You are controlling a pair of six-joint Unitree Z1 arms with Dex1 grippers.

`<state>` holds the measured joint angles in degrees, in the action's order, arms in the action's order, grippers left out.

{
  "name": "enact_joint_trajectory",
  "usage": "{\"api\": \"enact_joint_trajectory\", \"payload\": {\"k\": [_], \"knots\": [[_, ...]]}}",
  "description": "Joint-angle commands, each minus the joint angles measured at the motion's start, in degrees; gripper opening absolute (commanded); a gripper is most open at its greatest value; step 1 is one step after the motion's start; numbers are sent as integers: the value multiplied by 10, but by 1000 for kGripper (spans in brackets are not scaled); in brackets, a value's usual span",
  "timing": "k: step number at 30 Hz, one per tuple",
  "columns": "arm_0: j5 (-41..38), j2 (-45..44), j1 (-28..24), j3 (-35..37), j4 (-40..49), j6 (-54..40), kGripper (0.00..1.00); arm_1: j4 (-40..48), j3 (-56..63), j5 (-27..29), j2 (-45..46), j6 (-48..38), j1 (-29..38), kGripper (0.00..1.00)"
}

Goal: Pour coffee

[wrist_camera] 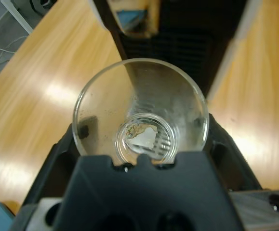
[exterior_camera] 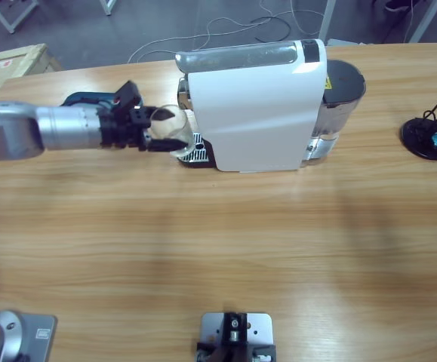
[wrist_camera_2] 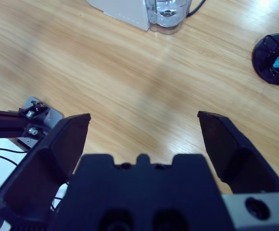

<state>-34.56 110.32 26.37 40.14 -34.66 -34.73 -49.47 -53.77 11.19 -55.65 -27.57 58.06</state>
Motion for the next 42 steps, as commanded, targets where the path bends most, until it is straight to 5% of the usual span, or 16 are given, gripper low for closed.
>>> {"api": "enact_joint_trajectory", "payload": {"k": [1, 14, 15, 16, 17, 20, 28, 35, 38, 42], "knots": [[-12, 31, 16, 40, 44, 8, 0, 27, 8, 6, -21, -6, 6, 1000], [42, 28, 56, 46, 83, 10, 0, 30, 22, 12, -13, -5, 6, 1000], [46, 28, 56, 46, 84, 13, 62, 29, 23, 12, -13, -5, 6, 1000], [55, 28, 56, 46, 84, 18, 503, 30, 25, 12, -13, -5, 6, 1000], [62, 28, 57, 45, 83, 20, 804, 32, 28, 12, -13, -5, 6, 1000], [58, 26, 57, 36, 77, 19, 973, 38, 36, 11, -13, -6, 6, 1000], [59, 4, 52, -2, 47, 38, 982, 45, 39, 11, -16, -7, 6, 1000], [96, -155, 11, -65, 44, 125, 982, 63, 43, -5, -40, -13, 6, 1000], [132, -265, 12, -110, 108, 181, 982, 54, 5, 15, -51, -7, -4, 1000], [174, -378, 29, -100, 260, 222, 982, -4, -141, -32, -137, 59, -146, 995]]}}
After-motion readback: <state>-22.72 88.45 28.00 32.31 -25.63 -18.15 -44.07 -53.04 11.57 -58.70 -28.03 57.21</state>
